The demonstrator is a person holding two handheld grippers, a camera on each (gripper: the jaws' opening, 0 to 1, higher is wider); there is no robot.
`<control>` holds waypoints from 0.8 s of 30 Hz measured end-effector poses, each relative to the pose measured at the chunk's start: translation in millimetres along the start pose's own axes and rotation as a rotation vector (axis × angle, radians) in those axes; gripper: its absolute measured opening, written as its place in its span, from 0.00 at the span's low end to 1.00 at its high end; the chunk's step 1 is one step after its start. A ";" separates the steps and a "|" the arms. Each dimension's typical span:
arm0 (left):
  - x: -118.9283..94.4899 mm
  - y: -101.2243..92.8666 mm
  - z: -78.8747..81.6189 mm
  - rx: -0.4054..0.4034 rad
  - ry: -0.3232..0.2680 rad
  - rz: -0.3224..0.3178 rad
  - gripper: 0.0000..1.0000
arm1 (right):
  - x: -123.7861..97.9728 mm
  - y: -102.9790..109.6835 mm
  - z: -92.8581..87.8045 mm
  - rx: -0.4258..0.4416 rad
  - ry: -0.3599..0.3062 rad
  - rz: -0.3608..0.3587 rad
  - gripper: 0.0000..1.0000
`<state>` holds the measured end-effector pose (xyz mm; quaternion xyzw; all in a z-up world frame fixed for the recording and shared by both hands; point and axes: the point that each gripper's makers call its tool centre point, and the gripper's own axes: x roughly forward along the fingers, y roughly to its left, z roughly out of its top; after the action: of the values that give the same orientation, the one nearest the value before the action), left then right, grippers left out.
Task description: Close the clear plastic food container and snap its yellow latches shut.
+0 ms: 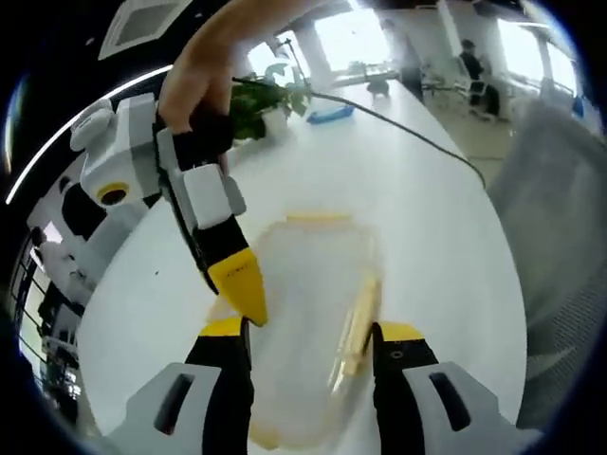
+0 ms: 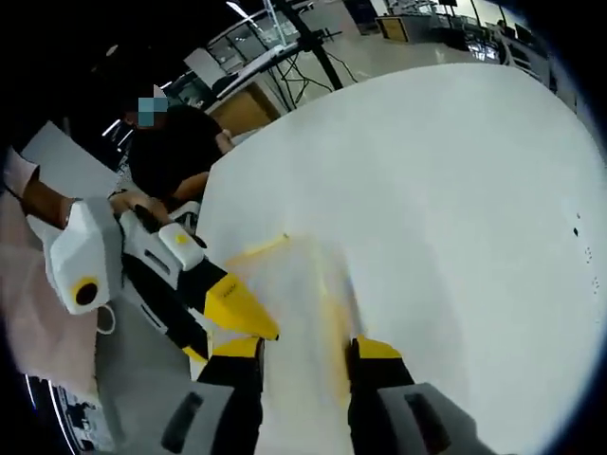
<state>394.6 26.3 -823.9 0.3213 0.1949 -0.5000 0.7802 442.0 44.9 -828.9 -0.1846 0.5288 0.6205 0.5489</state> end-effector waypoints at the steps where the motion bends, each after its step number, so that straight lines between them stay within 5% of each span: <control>1: 2.6 -4.7 4.1 0.024 -0.014 -0.007 0.44 | 0.7 0.3 1.4 -0.007 0.002 -0.003 0.33; 19: -3.9 1.2 2.8 0.001 0.000 -0.011 0.47 | -1.9 4.8 1.4 -0.018 0.018 -0.074 0.34; 24: -5.3 2.6 6.2 -0.023 0.002 -0.047 0.48 | -5.4 4.8 1.8 -0.044 -0.063 -0.116 0.34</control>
<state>394.6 26.3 -815.4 0.3080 0.2092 -0.5155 0.7717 440.2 44.6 -821.7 -0.2074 0.4858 0.6045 0.5963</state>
